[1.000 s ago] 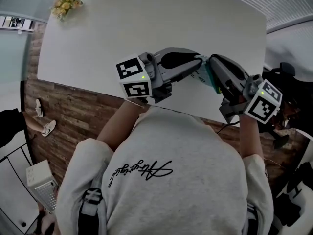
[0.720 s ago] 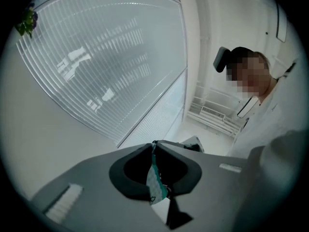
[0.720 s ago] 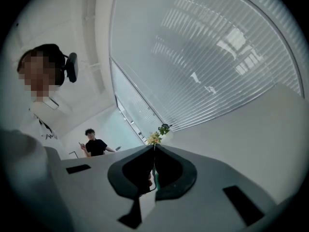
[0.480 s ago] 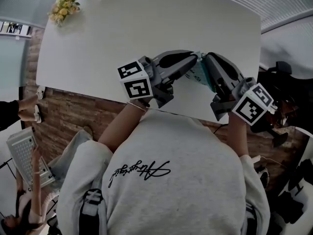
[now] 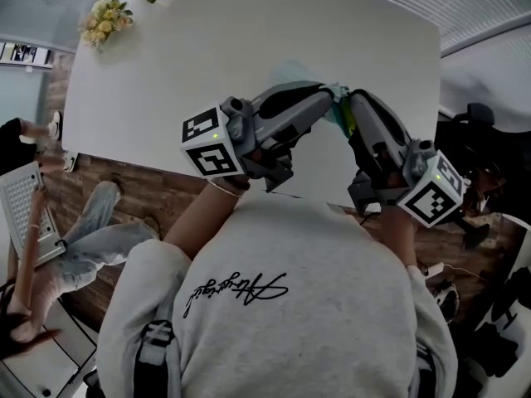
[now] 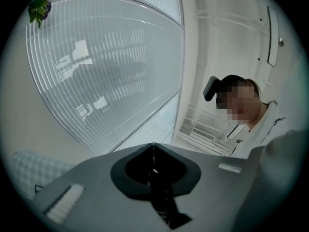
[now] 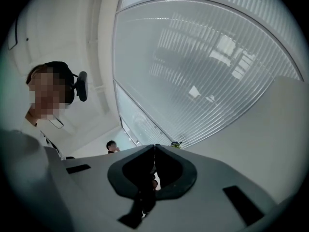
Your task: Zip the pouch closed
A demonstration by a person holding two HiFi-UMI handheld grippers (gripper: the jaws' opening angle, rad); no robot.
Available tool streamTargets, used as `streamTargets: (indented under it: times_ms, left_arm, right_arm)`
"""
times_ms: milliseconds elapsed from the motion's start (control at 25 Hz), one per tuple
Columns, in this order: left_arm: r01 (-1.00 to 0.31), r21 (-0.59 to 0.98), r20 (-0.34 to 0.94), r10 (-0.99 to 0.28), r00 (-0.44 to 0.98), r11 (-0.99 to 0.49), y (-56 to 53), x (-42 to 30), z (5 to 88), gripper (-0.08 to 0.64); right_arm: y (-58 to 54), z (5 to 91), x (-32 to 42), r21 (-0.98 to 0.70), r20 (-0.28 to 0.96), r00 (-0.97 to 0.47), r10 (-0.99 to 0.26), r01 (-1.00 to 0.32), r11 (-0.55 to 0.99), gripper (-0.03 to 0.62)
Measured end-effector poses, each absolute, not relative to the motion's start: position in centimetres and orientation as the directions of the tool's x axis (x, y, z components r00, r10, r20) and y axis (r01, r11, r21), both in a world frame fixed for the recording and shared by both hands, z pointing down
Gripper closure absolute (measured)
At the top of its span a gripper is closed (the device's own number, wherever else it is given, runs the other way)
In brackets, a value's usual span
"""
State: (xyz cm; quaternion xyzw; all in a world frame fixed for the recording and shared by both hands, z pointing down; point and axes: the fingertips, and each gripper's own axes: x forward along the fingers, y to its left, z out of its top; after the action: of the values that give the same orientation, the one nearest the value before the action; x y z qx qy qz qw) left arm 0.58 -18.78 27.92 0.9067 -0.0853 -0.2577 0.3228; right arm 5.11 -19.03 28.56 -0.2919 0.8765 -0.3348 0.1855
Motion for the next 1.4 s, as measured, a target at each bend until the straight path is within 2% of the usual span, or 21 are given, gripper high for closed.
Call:
streamTargets:
  times_ms: [200, 360, 680, 1200, 1400]
  left_arm:
    - [0.025, 0.636, -0.483, -0.372, 0.793, -0.771, -19.9, -1.3, 27.0, 0.552]
    - [-0.008, 0.614, -0.443, -0.353, 0.824, -0.790, -19.9, -0.6, 26.8, 0.551]
    - [-0.127, 0.684, -0.354, -0.479, 0.803, -0.718, -21.0, -0.4, 28.6, 0.551]
    - [-0.180, 0.774, -0.286, -0.589, 0.756, -0.607, -22.7, -0.5, 31.9, 0.551]
    - [-0.262, 0.772, -0.220, -0.630, 0.745, -0.579, -23.4, -0.4, 33.2, 0.549]
  right_arm:
    - [-19.9, 29.8, 6.0, -0.699, -0.099, -0.727, -0.680, -0.435, 0.567, 0.589]
    - [-19.7, 29.8, 6.3, -0.652, -0.067, -0.729, -0.681, -0.485, 0.583, 0.588]
    - [-20.2, 31.0, 7.2, -0.554, 0.001, -0.681, -0.732, -0.610, 0.567, 0.588]
    - [-22.4, 35.1, 9.0, -0.525, 0.079, -0.605, -0.793, -0.701, 0.483, 0.588]
    - [-22.5, 35.9, 9.0, -0.403, 0.123, -0.571, -0.812, -0.776, 0.485, 0.588]
